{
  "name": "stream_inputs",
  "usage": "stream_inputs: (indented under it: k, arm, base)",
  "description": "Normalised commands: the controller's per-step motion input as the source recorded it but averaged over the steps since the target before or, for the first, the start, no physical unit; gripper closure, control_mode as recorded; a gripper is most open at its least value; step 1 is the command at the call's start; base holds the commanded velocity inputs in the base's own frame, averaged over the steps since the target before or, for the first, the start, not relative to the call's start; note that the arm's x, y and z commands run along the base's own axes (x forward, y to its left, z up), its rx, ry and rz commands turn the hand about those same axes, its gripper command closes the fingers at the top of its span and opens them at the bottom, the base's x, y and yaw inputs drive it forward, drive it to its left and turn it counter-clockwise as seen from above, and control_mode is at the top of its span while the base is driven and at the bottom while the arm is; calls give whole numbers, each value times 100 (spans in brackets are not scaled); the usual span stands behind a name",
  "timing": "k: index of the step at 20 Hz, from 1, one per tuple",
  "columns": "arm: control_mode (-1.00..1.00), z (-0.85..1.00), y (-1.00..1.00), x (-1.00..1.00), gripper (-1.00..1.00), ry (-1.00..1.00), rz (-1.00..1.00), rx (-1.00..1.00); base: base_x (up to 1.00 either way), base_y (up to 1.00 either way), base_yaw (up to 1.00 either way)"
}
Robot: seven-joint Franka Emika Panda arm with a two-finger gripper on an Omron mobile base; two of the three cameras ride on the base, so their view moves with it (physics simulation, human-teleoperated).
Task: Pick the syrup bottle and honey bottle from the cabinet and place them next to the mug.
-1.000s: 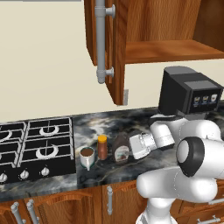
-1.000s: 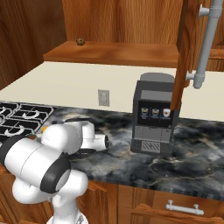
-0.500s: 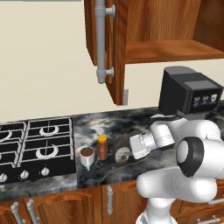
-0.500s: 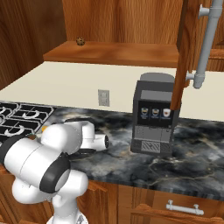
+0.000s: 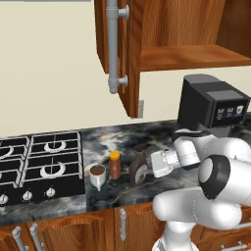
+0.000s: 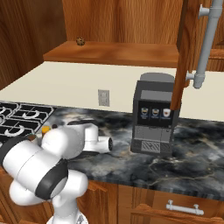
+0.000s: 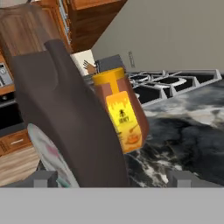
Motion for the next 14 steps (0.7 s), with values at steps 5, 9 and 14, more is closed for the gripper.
stream_inputs:
  k: [5,9,14]
  arm:
    - [-100,2,-19,0,-100,0,-5,1]
    - [-100,10,-22,0,-100,0,-6,1]
    - [-100,29,-35,0,-100,0,-8,2]
  base:
    - [0,0,0]
    - [0,0,0]
    - [0,0,0]
